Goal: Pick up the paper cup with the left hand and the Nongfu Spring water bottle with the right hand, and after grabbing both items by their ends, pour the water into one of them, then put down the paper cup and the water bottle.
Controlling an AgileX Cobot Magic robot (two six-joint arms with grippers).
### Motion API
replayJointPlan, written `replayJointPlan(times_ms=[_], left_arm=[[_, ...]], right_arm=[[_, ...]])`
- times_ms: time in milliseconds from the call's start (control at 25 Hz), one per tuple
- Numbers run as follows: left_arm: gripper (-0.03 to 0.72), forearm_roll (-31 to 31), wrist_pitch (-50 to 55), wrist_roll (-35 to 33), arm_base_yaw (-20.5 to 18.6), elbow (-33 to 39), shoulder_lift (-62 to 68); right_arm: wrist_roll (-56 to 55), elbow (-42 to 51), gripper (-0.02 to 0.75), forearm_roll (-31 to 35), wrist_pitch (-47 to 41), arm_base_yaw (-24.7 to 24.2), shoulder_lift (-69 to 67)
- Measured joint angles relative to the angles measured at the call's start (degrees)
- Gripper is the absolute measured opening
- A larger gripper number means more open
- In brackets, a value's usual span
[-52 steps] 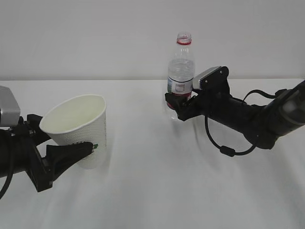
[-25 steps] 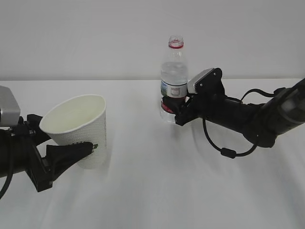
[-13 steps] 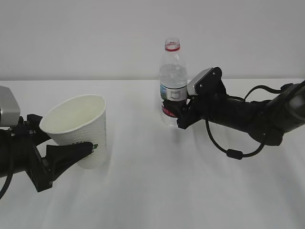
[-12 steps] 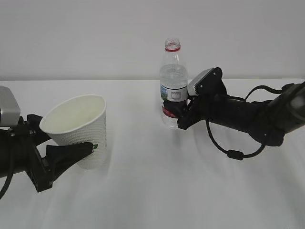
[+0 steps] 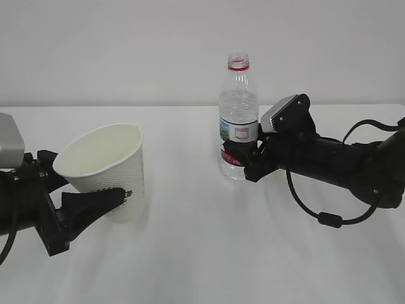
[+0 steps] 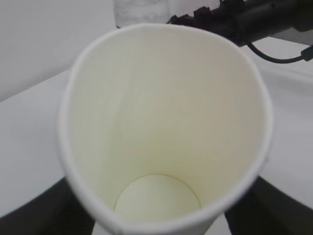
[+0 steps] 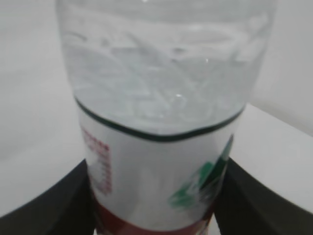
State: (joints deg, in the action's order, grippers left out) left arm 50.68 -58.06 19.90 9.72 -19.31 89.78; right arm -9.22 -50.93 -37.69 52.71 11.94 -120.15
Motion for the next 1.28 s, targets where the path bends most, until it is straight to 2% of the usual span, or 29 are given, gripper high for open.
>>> replayJointPlan(times_ms=[1280], left_arm=[[0.534,17.04,-7.32,9.57,0.00,0.00,0.00]], right_arm=[[-1.21,22.44,0.484,0.73,-2.96,0.00,30.14]])
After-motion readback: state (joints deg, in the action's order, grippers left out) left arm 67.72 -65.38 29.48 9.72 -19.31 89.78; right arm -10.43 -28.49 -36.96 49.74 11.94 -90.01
